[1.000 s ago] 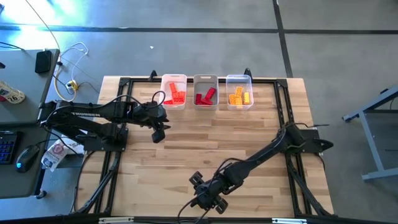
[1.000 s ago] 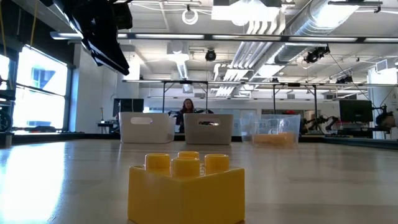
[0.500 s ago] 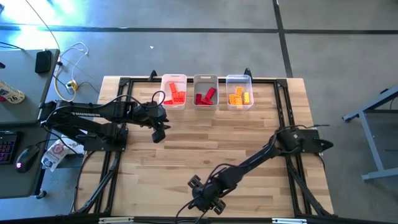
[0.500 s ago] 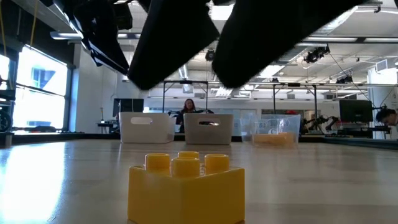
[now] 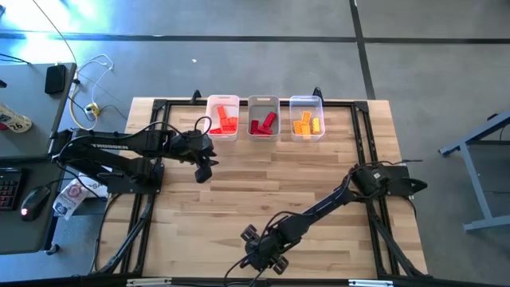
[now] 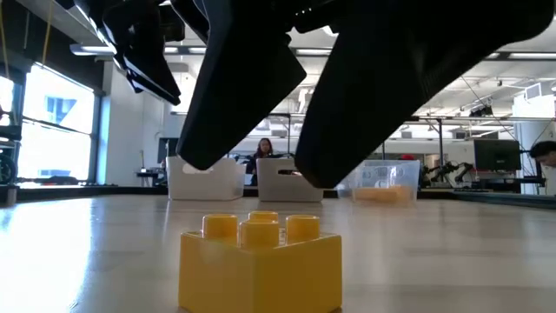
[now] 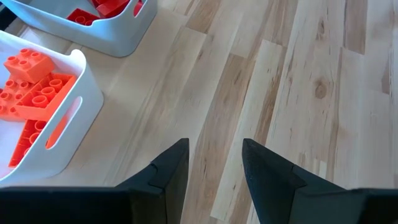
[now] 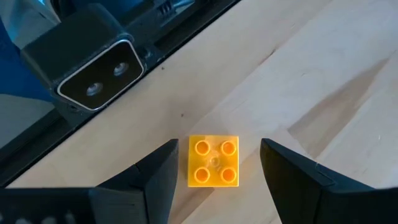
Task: Sort & place blocks by color
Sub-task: Put the yellow game piece into the transparent bin
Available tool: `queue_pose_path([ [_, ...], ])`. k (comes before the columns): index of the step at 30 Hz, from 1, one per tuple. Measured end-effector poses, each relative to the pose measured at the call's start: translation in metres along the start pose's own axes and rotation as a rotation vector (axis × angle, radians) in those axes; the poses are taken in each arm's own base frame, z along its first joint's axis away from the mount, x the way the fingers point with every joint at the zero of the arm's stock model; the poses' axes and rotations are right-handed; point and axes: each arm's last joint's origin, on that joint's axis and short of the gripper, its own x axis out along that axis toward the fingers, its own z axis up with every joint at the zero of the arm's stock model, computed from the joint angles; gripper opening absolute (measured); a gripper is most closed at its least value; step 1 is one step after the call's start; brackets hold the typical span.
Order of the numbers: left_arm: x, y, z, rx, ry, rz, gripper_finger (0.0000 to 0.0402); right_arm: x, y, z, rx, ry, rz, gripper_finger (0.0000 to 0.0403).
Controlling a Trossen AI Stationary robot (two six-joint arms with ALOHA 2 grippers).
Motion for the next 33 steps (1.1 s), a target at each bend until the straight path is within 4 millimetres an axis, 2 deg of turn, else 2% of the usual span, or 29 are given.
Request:
queue_pose_path([
  [8, 0.000, 0.000, 0.000, 0.000, 0.000, 0.000, 0.0136, 0.009, 0.002, -0.012, 0.006, 0.018, -0.006, 0.0213],
  [21, 0.000, 0.000, 0.000, 0.000, 0.000, 0.000, 0.0136, 0.011, -0.001, -0.011, 0.035, -0.011, -0.008, 0.0213],
  [27, 0.000, 0.000, 0.000, 0.000, 0.000, 0.000, 0.0136, 0.030, 0.000, -0.019, 0.057, 0.005, 0.020, 0.0213],
  [33, 0.000, 0.000, 0.000, 0.000, 0.001, 0.000, 0.0136, 0.033, 0.000, -0.019, 0.067, 0.006, 0.019, 0.0211],
])
